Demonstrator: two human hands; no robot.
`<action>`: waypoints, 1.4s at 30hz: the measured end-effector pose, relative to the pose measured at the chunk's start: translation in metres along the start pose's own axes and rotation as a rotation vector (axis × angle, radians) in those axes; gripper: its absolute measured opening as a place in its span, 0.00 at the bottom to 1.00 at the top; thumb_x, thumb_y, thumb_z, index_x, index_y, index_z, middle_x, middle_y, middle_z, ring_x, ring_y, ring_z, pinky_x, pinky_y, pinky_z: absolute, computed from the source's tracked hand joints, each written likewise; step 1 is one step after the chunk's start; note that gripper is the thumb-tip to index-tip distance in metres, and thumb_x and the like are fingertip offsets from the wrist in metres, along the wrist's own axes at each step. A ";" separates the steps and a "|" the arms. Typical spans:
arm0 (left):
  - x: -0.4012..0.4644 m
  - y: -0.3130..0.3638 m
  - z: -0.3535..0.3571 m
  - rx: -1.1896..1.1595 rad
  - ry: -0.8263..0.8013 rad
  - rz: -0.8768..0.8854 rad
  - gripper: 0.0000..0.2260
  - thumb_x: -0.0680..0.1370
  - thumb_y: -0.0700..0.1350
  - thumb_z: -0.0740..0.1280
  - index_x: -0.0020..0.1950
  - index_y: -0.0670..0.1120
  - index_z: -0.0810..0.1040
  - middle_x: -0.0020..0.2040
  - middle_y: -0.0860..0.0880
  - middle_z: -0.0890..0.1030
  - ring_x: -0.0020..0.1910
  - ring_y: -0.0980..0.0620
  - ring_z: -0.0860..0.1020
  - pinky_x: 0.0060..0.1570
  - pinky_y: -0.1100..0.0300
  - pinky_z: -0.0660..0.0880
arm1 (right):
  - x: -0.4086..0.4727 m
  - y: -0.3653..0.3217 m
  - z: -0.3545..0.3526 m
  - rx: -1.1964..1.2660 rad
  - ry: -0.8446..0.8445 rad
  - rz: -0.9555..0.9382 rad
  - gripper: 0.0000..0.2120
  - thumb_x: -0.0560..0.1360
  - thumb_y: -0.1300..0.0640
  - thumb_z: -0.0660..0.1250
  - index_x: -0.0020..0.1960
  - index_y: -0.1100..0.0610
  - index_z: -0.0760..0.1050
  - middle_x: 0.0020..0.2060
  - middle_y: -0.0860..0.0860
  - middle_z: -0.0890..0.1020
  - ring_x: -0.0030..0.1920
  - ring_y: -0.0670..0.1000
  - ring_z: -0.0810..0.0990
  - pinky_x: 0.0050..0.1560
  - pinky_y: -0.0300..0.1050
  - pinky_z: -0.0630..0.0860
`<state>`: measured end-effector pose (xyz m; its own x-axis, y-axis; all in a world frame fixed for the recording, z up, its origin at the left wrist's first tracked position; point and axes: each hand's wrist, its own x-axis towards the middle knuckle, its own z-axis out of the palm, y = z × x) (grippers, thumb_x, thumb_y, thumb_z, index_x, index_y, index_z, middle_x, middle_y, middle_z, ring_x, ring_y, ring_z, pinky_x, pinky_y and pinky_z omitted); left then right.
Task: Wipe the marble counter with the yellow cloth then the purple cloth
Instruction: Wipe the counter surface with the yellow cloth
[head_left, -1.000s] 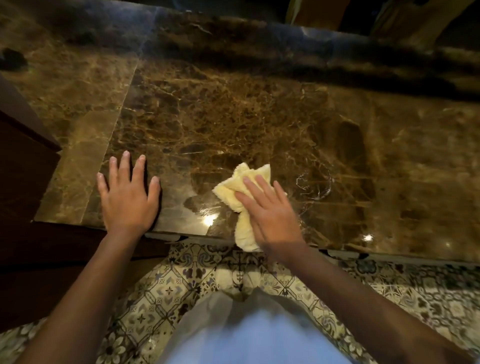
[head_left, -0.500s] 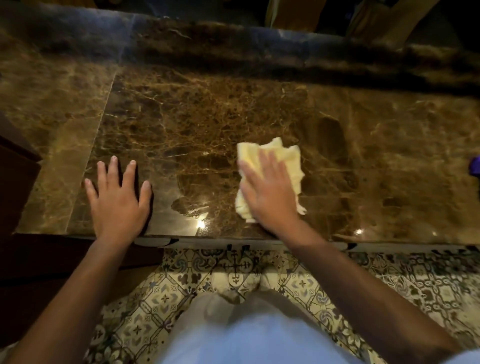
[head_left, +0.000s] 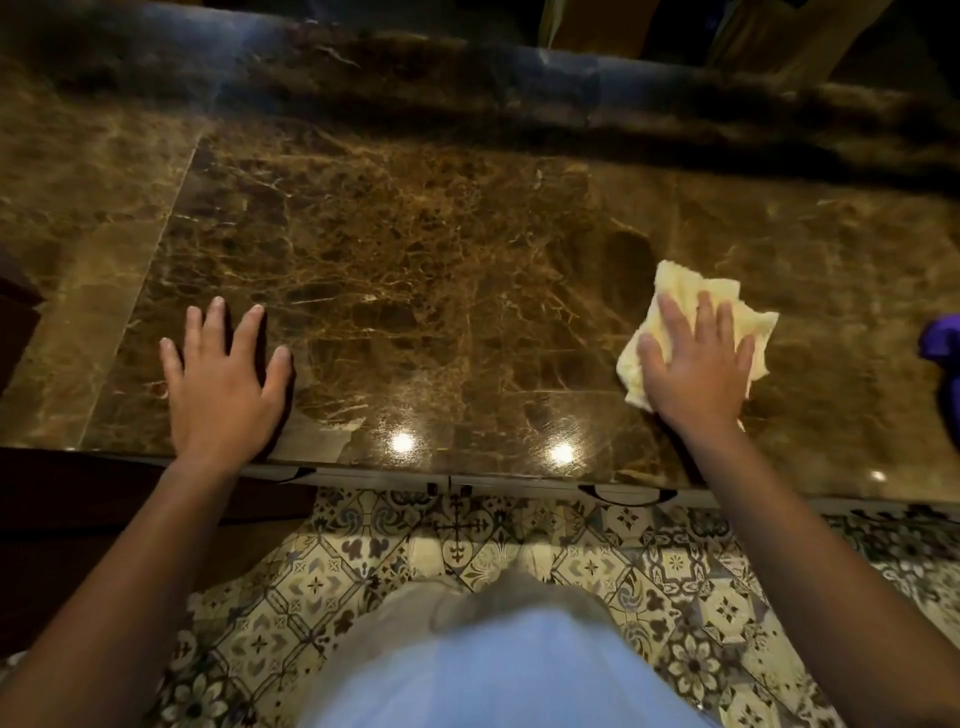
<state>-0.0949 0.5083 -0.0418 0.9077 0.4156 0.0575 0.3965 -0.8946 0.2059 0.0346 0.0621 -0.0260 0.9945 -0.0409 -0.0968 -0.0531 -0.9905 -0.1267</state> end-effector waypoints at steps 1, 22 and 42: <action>0.000 0.001 0.000 -0.002 0.002 -0.004 0.25 0.85 0.55 0.57 0.81 0.48 0.63 0.83 0.39 0.59 0.83 0.39 0.52 0.78 0.36 0.47 | 0.014 -0.008 -0.001 0.031 -0.002 0.051 0.31 0.79 0.36 0.47 0.80 0.43 0.57 0.82 0.56 0.55 0.82 0.60 0.49 0.78 0.68 0.46; -0.012 0.019 0.004 -0.020 -0.012 0.135 0.27 0.83 0.57 0.54 0.79 0.47 0.66 0.82 0.41 0.63 0.83 0.40 0.56 0.78 0.36 0.50 | -0.104 -0.008 0.021 -0.030 -0.049 -0.380 0.27 0.82 0.36 0.48 0.80 0.38 0.54 0.82 0.49 0.54 0.82 0.56 0.49 0.78 0.67 0.49; -0.018 0.040 0.007 0.000 0.021 0.089 0.24 0.83 0.49 0.64 0.77 0.42 0.68 0.80 0.38 0.67 0.81 0.38 0.59 0.76 0.32 0.54 | -0.104 -0.033 0.025 0.049 -0.064 -0.792 0.25 0.82 0.38 0.54 0.78 0.40 0.63 0.81 0.48 0.60 0.82 0.53 0.53 0.79 0.66 0.50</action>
<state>-0.0941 0.4638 -0.0412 0.9363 0.3379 0.0956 0.3146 -0.9281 0.1990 -0.0696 0.1023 -0.0367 0.7309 0.6823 -0.0163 0.6622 -0.7148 -0.2246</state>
